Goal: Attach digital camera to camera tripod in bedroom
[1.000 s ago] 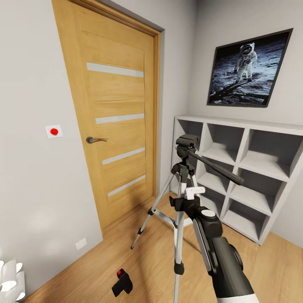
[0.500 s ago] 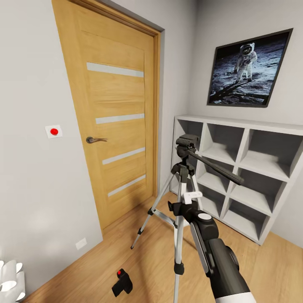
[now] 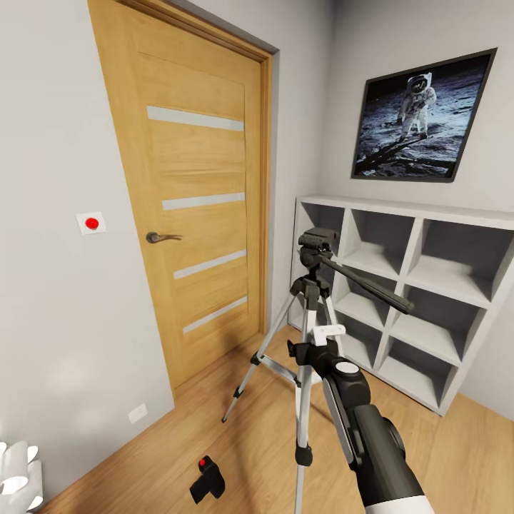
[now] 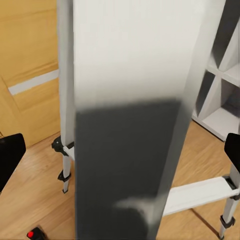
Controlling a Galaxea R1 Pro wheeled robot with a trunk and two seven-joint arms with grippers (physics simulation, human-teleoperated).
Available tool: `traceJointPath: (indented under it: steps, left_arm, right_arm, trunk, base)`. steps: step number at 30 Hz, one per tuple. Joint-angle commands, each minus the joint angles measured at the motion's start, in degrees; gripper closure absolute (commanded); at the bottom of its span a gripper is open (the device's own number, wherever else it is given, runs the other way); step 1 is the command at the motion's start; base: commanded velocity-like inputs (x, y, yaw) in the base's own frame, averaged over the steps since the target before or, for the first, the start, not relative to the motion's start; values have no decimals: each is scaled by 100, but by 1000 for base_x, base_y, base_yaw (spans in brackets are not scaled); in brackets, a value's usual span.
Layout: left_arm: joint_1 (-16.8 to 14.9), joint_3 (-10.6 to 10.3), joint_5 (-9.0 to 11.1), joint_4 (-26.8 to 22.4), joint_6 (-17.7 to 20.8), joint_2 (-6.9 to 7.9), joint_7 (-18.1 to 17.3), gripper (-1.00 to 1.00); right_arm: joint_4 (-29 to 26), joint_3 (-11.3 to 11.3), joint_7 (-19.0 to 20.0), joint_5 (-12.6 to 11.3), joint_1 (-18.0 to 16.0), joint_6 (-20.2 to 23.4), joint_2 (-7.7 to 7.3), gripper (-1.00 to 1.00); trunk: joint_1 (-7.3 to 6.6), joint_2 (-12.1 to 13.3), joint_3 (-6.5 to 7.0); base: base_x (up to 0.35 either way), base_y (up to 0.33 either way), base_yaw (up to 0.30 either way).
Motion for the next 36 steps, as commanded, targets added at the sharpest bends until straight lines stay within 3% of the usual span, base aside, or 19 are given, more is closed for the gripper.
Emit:
traceJointPath:
  steps: [1, 36]
  left_arm:
    - [2, 12, 16, -9, -6, 0, 2, -100]
    - [2, 12, 22, -8, -6, 0, 1, -100]
  right_arm:
    - [-6, 4, 5, 48, -5, 6, 1, -100]
    - [-2, 11, -34, 61, -4, -187, 1, -100]
  trunk:
    - [0, -3, -6]
    - [0, -3, -6]
  base:
    - [0, 0, 0]
    - [0, 0, 0]
